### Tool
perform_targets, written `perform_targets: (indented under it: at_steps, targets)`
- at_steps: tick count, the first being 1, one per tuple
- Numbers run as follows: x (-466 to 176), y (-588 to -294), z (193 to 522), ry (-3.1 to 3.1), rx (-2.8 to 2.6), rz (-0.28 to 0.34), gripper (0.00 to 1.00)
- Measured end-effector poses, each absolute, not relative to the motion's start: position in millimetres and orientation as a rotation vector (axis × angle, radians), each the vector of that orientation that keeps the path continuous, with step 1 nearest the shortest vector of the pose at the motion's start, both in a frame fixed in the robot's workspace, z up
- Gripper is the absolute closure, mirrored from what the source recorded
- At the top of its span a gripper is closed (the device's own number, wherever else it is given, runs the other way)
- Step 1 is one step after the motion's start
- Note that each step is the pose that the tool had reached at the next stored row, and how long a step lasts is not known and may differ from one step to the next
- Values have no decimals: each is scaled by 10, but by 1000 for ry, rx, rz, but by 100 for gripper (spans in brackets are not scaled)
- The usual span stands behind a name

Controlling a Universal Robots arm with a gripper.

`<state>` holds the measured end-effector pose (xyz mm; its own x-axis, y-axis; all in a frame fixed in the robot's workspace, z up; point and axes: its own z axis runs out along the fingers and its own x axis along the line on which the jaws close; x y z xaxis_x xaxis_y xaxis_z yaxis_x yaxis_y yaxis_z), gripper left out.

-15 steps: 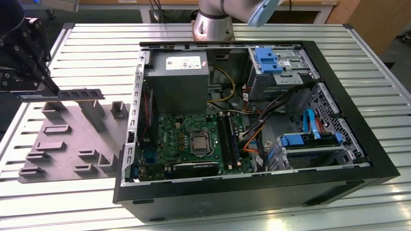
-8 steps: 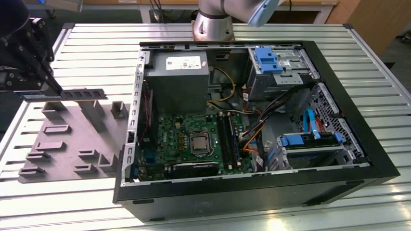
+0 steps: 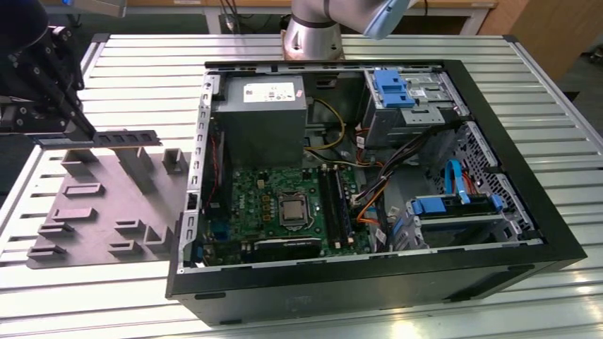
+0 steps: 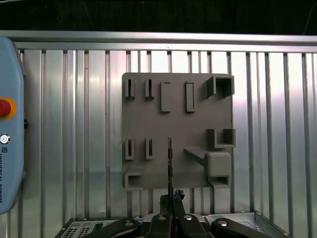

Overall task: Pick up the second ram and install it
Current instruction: 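Pick up the second ram and move it above second insertion slot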

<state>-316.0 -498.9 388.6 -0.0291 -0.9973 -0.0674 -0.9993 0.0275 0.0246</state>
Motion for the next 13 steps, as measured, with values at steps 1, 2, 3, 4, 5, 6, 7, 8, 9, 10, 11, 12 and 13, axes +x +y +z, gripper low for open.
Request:
perform_targets:
  at_steps: [1, 2, 3, 4, 5, 6, 7, 8, 9, 10, 11, 12, 13]
  targets:
    - [-3154, -4989, 3886, 2229, -2167, 101, 88]
    - [-3147, -4989, 3886, 2229, -2167, 101, 88]
    - [-3140, -4989, 3886, 2229, -2167, 101, 88]
    - [-3132, -4989, 3886, 2229, -2167, 101, 88]
    - [-3124, -4989, 3886, 2229, -2167, 101, 88]
    - [-3116, -4989, 3886, 2229, -2167, 101, 88]
    - [-3108, -4989, 3886, 2229, -2167, 101, 88]
    - [-3101, -4989, 3886, 2229, -2167, 101, 88]
    - [-3093, -4989, 3886, 2229, -2167, 101, 88]
    - [-3085, -4989, 3886, 2229, -2167, 101, 88]
    - [-3077, -4989, 3886, 2229, -2167, 101, 88]
    - [-3069, -4989, 3886, 2229, -2167, 101, 88]
    - [-3061, -4990, 3886, 2229, -2167, 101, 88]
